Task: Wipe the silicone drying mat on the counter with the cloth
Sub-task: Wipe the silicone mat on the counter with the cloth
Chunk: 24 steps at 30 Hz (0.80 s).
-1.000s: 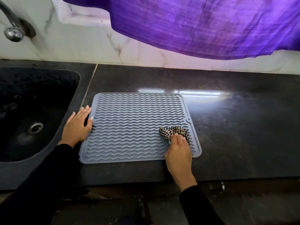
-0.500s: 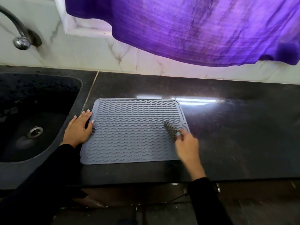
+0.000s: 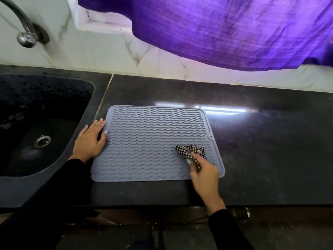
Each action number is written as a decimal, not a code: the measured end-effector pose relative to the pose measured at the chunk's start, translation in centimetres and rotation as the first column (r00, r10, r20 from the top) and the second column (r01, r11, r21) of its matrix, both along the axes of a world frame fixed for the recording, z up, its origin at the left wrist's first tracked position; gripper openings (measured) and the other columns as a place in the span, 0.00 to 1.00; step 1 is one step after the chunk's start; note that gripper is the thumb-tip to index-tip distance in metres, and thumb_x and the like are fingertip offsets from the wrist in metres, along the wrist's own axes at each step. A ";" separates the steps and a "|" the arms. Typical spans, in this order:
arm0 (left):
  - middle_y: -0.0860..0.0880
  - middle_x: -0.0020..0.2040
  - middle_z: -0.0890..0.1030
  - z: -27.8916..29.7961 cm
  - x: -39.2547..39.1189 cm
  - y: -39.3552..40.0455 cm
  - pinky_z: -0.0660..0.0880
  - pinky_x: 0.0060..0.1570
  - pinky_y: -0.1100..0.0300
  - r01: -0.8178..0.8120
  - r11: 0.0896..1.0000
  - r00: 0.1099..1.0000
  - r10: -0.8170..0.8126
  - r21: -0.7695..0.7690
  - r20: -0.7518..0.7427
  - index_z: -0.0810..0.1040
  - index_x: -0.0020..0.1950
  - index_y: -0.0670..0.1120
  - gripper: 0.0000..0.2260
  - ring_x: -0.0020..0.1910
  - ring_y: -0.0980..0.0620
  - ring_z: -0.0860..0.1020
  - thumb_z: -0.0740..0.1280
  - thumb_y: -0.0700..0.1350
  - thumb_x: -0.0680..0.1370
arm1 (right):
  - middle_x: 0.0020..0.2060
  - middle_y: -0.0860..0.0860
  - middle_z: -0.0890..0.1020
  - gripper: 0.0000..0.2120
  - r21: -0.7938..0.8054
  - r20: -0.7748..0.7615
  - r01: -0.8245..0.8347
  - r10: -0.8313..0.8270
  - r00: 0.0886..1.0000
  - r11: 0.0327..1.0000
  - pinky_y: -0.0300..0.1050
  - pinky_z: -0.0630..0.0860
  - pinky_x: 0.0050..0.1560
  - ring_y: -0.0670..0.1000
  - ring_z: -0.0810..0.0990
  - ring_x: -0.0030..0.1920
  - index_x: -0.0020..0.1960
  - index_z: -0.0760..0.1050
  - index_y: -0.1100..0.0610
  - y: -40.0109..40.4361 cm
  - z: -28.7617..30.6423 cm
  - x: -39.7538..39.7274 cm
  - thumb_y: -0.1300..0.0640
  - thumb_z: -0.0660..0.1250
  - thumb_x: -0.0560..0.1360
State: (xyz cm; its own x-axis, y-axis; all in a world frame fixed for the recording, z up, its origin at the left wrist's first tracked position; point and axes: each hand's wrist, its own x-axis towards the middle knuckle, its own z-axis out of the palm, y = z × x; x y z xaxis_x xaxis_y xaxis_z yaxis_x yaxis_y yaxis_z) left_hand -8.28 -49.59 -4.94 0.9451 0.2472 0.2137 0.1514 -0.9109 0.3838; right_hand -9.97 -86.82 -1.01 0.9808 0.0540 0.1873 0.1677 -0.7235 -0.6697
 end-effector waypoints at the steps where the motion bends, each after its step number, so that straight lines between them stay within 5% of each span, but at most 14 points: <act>1: 0.46 0.72 0.67 0.0 0.0 0.0 0.53 0.71 0.50 -0.002 1.000 1.000 0.002 -0.003 -0.006 0.66 0.71 0.43 0.28 0.73 0.50 0.61 0.51 0.55 0.76 | 0.43 0.48 0.83 0.09 0.095 -0.108 0.043 -0.033 0.994 0.995 0.36 0.74 0.42 0.48 0.80 0.45 0.53 0.81 0.56 -0.6 0.8 1.0 0.60 0.69 0.72; 2: 0.46 0.72 0.66 0.1 0.0 0.0 0.53 0.71 0.50 -0.004 1.000 1.000 0.004 -0.006 -0.012 0.66 0.71 0.43 0.28 0.73 0.50 0.61 0.51 0.55 0.75 | 0.40 0.49 0.82 0.07 0.280 -0.270 0.119 -0.041 0.962 0.952 0.36 0.73 0.39 0.49 0.79 0.43 0.51 0.81 0.55 -1.3 1.8 2.0 0.59 0.68 0.73; 4: 0.46 0.72 0.66 0.1 0.0 0.1 0.53 0.71 0.50 -0.005 1.000 1.000 0.005 -0.010 -0.023 0.66 0.72 0.43 0.28 0.73 0.50 0.61 0.50 0.55 0.75 | 0.39 0.53 0.82 0.06 0.608 -0.501 0.347 0.006 0.865 0.714 0.41 0.78 0.40 0.54 0.80 0.42 0.50 0.80 0.59 -2.6 3.8 4.0 0.60 0.66 0.75; 5: 0.46 0.73 0.66 0.1 0.0 0.1 0.53 0.71 0.50 -0.005 1.000 1.000 0.005 -0.010 -0.025 0.66 0.72 0.43 0.28 0.73 0.50 0.61 0.50 0.55 0.75 | 0.40 0.53 0.82 0.08 0.665 -0.498 0.411 -0.039 0.866 0.623 0.44 0.79 0.42 0.55 0.81 0.43 0.52 0.79 0.61 -3.2 4.5 4.7 0.60 0.66 0.75; 6: 0.46 0.73 0.66 0.1 0.0 0.1 0.53 0.71 0.50 -0.004 1.000 1.000 0.004 -0.008 -0.027 0.65 0.72 0.43 0.28 0.73 0.50 0.61 0.50 0.55 0.75 | 0.41 0.53 0.82 0.10 0.637 -0.421 0.399 -0.135 0.897 0.660 0.46 0.79 0.45 0.56 0.81 0.46 0.54 0.79 0.62 -3.5 5.1 5.2 0.59 0.66 0.75; 8: 0.46 0.73 0.66 0.1 0.0 0.1 0.53 0.71 0.50 -0.006 1.000 1.000 0.006 -0.006 -0.027 0.65 0.72 0.43 0.28 0.73 0.50 0.61 0.50 0.55 0.75 | 0.44 0.54 0.84 0.11 0.310 -0.142 0.290 -0.257 0.956 0.906 0.45 0.75 0.46 0.56 0.81 0.49 0.55 0.79 0.60 -3.0 5.5 5.7 0.58 0.66 0.75; 10: 0.46 0.73 0.65 0.1 0.1 0.1 0.53 0.71 0.50 -0.007 1.000 1.000 0.007 -0.003 -0.029 0.65 0.72 0.43 0.28 0.73 0.50 0.60 0.50 0.55 0.75 | 0.50 0.60 0.83 0.13 -0.039 -0.056 0.199 -0.201 0.978 0.979 0.48 0.74 0.50 0.59 0.81 0.51 0.60 0.77 0.58 -1.4 4.5 5.5 0.58 0.64 0.76; 13: 0.46 0.73 0.65 0.0 0.2 0.1 0.52 0.72 0.51 -0.012 1.000 1.000 0.012 -0.001 -0.027 0.65 0.72 0.44 0.28 0.73 0.50 0.60 0.50 0.55 0.75 | 0.58 0.63 0.78 0.16 -0.315 -0.049 0.074 -0.094 0.994 0.946 0.52 0.71 0.60 0.63 0.76 0.58 0.64 0.72 0.62 0.7 0.9 4.7 0.60 0.60 0.77; 15: 0.46 0.73 0.65 -0.1 0.2 0.0 0.52 0.72 0.51 -0.016 1.000 1.000 0.016 0.009 -0.019 0.65 0.72 0.44 0.26 0.73 0.51 0.60 0.51 0.54 0.77 | 0.58 0.65 0.78 0.16 -0.351 0.023 0.081 -0.078 0.997 0.933 0.55 0.70 0.62 0.63 0.76 0.59 0.62 0.73 0.67 1.1 -0.6 4.7 0.63 0.62 0.75; 21: 0.48 0.73 0.64 -0.2 0.3 -0.2 0.52 0.72 0.52 -0.029 0.999 0.999 0.030 0.026 -0.019 0.64 0.73 0.44 0.24 0.73 0.52 0.60 0.52 0.51 0.78 | 0.45 0.64 0.83 0.18 -0.638 0.039 0.055 -0.039 0.998 0.768 0.57 0.77 0.52 0.62 0.82 0.46 0.51 0.78 0.69 1.6 -1.8 5.7 0.64 0.70 0.63; 24: 0.48 0.74 0.64 -0.2 0.4 -0.2 0.51 0.72 0.52 -0.039 0.999 0.999 0.040 0.020 -0.015 0.64 0.73 0.45 0.20 0.74 0.53 0.59 0.56 0.47 0.81 | 0.45 0.64 0.82 0.15 -0.694 -0.033 -0.021 -0.002 0.999 0.720 0.55 0.77 0.54 0.62 0.81 0.47 0.51 0.76 0.69 2.3 -0.3 5.5 0.64 0.68 0.66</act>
